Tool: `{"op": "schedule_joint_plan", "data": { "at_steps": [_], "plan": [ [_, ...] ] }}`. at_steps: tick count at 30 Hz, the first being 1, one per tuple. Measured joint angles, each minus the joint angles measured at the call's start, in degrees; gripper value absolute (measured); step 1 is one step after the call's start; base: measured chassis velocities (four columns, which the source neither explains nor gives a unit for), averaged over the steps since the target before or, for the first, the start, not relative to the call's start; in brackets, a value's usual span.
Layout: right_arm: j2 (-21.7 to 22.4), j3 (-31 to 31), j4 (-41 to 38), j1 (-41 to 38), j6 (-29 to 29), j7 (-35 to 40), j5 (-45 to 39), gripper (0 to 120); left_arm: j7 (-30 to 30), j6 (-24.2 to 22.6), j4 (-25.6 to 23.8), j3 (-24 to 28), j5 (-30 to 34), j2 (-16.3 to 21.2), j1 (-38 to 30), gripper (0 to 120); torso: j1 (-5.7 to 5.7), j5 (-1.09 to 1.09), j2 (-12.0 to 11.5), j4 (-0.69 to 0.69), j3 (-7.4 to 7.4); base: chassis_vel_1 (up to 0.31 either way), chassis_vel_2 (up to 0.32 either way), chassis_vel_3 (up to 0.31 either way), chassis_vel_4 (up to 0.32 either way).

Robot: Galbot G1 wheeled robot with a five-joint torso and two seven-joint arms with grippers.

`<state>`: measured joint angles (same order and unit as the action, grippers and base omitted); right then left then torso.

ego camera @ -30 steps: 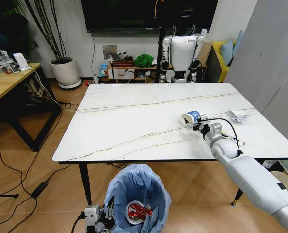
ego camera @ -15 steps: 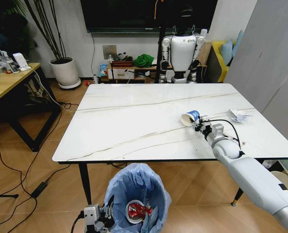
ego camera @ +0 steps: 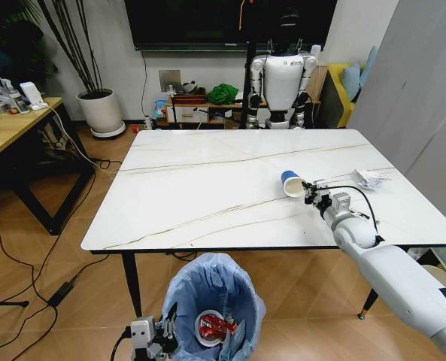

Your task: Pick up the trash bin and place the trash from the table into it.

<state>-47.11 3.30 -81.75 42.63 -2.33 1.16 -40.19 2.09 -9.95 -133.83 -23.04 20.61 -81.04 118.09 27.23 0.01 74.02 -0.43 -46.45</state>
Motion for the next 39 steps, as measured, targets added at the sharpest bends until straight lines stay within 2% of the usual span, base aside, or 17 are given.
{"op": "schedule_joint_plan", "data": {
  "at_steps": [4,5,7,8,11,12,14,15,18,22,24,26,30,39],
  "plan": [
    [2.99,1.14,-3.72,1.89,0.90,-2.45,-3.35,0,0.05,0.00,0.27,0.47,0.09,0.33,-0.12,0,0.00,0.00,0.00,0.00,0.00,0.000,0.000,0.000,0.000],
    [6.78,2.15,-8.14,4.04,1.89,-6.64,-6.48,0,0.15,0.00,0.49,0.89,0.15,0.61,-0.32,0,0.00,0.00,0.00,-0.02,0.00,0.000,0.000,0.000,0.000],
    [10.39,2.52,-12.22,5.43,3.55,-11.24,-8.66,0,0.30,0.00,0.71,1.17,0.20,0.74,-0.50,0,0.00,-0.02,0.01,-0.04,0.01,0.000,0.000,0.000,0.000],
    [10.39,2.52,-12.22,5.43,3.55,-11.24,-8.66,0,0.30,0.00,0.71,1.17,0.20,0.74,-0.50,0,0.00,-0.02,0.01,-0.04,0.01,0.000,0.000,0.000,0.000],
    [16.92,2.85,-19.88,6.44,6.79,-19.59,-12.36,0,0.37,0.01,0.81,1.43,0.38,0.64,-0.78,0,0.00,-0.01,0.01,-0.01,0.01,0.000,0.000,0.000,0.000],
    [16.92,2.85,-19.88,6.44,6.79,-19.59,-12.36,0,0.37,0.01,0.81,1.43,0.38,0.64,-0.78,0,0.00,-0.01,0.01,-0.01,0.01,0.000,0.000,0.000,0.000],
    [21.00,2.89,-24.52,6.55,8.90,-25.78,-13.61,0,0.37,0.11,0.80,1.38,0.59,0.53,-0.99,0,0.00,-0.02,0.01,0.00,0.01,0.000,0.000,0.000,0.000],
    [21.00,2.89,-24.52,6.55,8.90,-25.78,-13.61,0,0.37,0.11,0.80,1.38,0.59,0.53,-0.99,0,0.00,-0.02,0.01,0.00,0.01,0.000,0.000,0.000,0.000],
    [25.60,2.22,-31.58,6.29,11.19,-35.35,-13.47,0,0.37,0.13,0.48,1.03,1.08,0.32,-1.34,0,0.00,-0.01,0.02,-0.01,0.01,0.000,0.000,0.000,0.000],
    [28.61,0.92,-37.47,6.86,12.14,-40.35,-9.45,0,0.47,-0.02,0.33,1.10,1.29,-0.05,-1.87,0,0.00,-0.02,0.01,0.00,0.01,0.000,0.000,0.000,0.000],
    [28.61,0.92,-37.47,6.86,12.14,-40.35,-9.45,0,0.47,-0.02,0.33,1.10,1.29,-0.05,-1.87,0,0.00,-0.02,0.01,0.00,0.01,0.000,0.000,0.000,0.000],
    [31.33,0.26,-40.97,10.28,13.09,-43.07,-1.79,0,0.49,-0.12,0.31,1.35,1.26,-0.46,-2.04,0,0.00,0.00,0.01,-0.01,0.00,0.000,0.000,0.000,0.000],
    [32.93,0.28,-41.16,13.04,14.55,-45.47,3.95,0,0.50,-0.14,0.31,1.51,1.05,-0.93,-2.27,0,0.00,0.01,0.01,-0.02,0.00,0.000,0.000,0.000,0.000],
    [32.01,0.43,-40.91,13.37,14.28,-46.06,5.82,0,0.48,-0.15,0.31,1.90,0.27,-1.68,-2.21,0,0.00,0.00,0.00,0.00,0.00,0.000,0.000,0.000,0.000]
  ]
}}
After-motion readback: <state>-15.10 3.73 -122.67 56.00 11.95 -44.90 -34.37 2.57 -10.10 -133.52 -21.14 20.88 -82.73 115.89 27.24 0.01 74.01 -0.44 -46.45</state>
